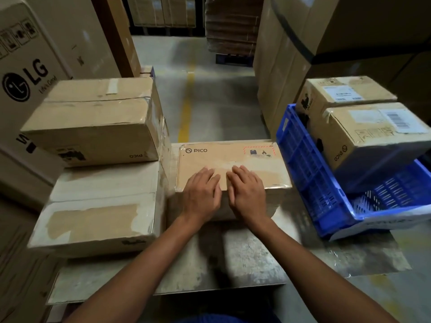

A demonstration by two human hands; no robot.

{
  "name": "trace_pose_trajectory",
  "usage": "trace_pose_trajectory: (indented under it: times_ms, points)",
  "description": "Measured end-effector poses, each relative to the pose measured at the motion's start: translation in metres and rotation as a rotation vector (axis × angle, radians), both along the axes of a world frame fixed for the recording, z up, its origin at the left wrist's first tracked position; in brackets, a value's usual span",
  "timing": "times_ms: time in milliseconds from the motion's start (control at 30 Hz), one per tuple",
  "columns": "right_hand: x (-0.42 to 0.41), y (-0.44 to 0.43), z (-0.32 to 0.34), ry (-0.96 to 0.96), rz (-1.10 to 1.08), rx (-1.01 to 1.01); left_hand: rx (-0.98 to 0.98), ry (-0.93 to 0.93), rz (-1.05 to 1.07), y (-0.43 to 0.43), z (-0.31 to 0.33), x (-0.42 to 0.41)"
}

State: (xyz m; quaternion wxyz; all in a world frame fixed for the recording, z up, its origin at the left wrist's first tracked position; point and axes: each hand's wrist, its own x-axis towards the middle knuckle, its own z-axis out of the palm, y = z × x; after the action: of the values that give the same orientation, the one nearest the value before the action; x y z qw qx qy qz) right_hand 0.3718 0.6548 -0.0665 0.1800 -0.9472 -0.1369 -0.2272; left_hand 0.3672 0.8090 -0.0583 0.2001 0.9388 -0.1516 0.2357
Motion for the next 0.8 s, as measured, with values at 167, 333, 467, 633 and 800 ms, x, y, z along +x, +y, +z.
trace_pose_trajectory:
  times_ms: [167,333,467,633,800]
  points:
    - [0.017,-0.001,0.029,0.122,-0.017,-0.191,0.118,0.077,-0.047,0.004,0.023,0.020]
    - [0.033,0.003,0.038,0.349,-0.008,-0.333,0.218,0.421,0.021,0.001,0.029,0.042]
    - [0.039,0.002,0.033,0.520,0.055,-0.353,0.244,0.493,0.085,-0.001,0.028,0.045]
    - [0.056,-0.015,0.051,0.408,0.135,-0.399,0.276,0.453,0.004,0.016,0.035,0.058]
    - [0.065,-0.051,0.047,0.474,0.097,-0.376,0.244,0.501,0.002,0.045,0.027,0.059]
